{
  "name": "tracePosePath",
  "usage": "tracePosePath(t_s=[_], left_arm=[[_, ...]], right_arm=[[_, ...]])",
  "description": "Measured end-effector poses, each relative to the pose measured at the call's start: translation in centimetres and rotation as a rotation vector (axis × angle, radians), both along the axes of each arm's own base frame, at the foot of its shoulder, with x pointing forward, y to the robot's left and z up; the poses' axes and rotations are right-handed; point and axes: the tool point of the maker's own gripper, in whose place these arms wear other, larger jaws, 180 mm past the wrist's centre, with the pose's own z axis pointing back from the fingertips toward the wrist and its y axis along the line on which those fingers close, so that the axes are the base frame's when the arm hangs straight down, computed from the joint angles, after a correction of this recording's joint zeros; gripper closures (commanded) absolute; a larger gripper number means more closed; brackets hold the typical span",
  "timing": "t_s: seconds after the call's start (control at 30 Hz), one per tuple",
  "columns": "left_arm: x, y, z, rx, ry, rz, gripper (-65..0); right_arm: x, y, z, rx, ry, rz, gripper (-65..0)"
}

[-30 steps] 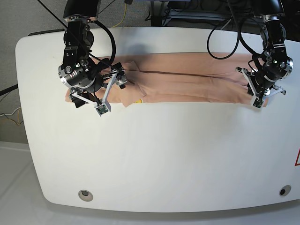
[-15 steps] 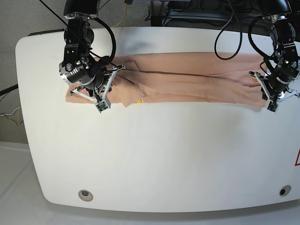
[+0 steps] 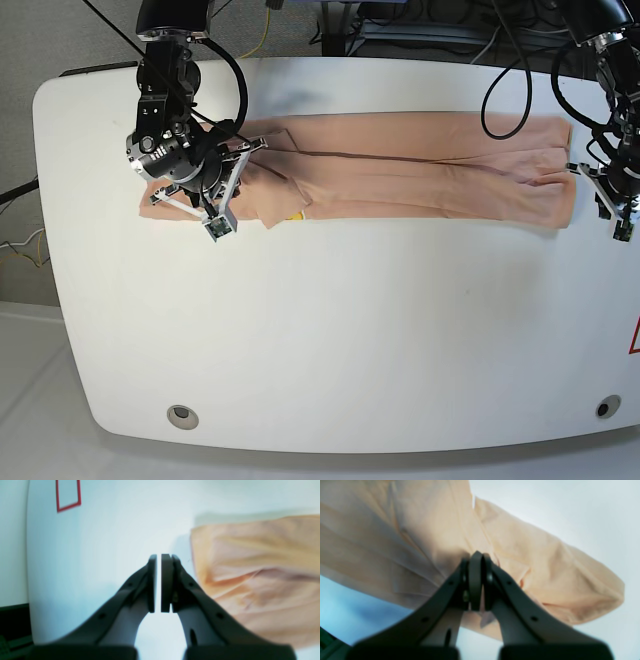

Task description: Fold the T-shirt properly

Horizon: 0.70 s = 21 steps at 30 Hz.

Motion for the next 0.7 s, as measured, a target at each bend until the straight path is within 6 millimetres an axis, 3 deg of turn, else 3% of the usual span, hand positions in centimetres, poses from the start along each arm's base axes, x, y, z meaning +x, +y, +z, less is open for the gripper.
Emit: tracePosePath(t_s=[0.17, 0.33, 0.7], left_arm=[[-1.7, 1.2, -3.2, -0.048, 0.106, -0.008, -2.3], [-3.6, 3.4, -6.0, -0.102, 0.18, 0.078, -2.5], [-3.7, 4.8, -7.4, -0.156, 0.162, 0.099, -2.6]], right_arm=[[-0.9, -0.1, -1.9, 0.004, 0.066, -0.005, 0.0], [-1.0, -0.1, -2.3, 0.007, 0.074, -0.006, 0.0], [-0.6, -0.1, -2.1, 0.011, 0.058, -0.006, 0.0]])
